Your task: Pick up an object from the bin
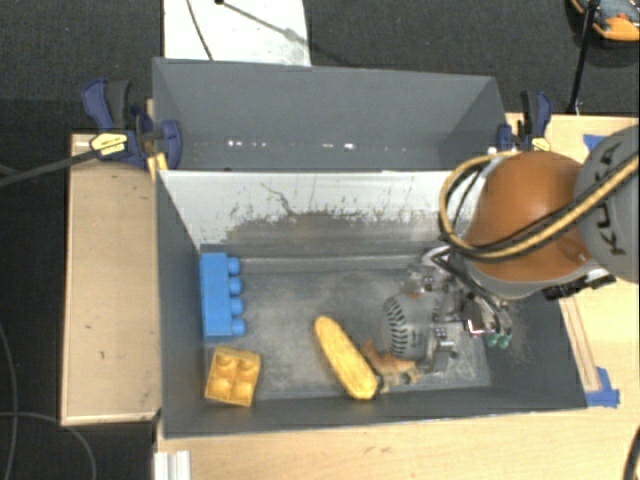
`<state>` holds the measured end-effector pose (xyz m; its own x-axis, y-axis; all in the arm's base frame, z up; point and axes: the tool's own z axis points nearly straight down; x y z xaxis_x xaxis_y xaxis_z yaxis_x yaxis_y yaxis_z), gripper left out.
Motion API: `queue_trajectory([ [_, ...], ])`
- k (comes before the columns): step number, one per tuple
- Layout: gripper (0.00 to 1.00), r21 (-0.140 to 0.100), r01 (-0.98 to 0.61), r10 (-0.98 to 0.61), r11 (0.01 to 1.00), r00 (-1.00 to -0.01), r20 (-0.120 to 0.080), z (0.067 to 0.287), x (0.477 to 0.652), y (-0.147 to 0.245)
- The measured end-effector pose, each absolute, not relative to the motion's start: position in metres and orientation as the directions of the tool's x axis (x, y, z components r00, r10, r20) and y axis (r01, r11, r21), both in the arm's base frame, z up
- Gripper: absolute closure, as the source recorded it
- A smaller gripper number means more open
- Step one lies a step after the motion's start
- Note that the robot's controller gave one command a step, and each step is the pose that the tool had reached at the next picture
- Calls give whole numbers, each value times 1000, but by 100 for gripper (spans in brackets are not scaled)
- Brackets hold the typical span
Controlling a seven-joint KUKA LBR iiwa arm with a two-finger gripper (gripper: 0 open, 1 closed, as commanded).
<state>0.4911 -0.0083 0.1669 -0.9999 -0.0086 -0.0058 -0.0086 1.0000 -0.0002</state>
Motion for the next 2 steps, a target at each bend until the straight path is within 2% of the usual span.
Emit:
queue_trajectory([
  [1, 0, 0, -122, -122, 993, -993, -5, 127, 484, -23],
  [2, 0, -1, -292, -292, 956, -956, -2, 105, 481, -24],
])
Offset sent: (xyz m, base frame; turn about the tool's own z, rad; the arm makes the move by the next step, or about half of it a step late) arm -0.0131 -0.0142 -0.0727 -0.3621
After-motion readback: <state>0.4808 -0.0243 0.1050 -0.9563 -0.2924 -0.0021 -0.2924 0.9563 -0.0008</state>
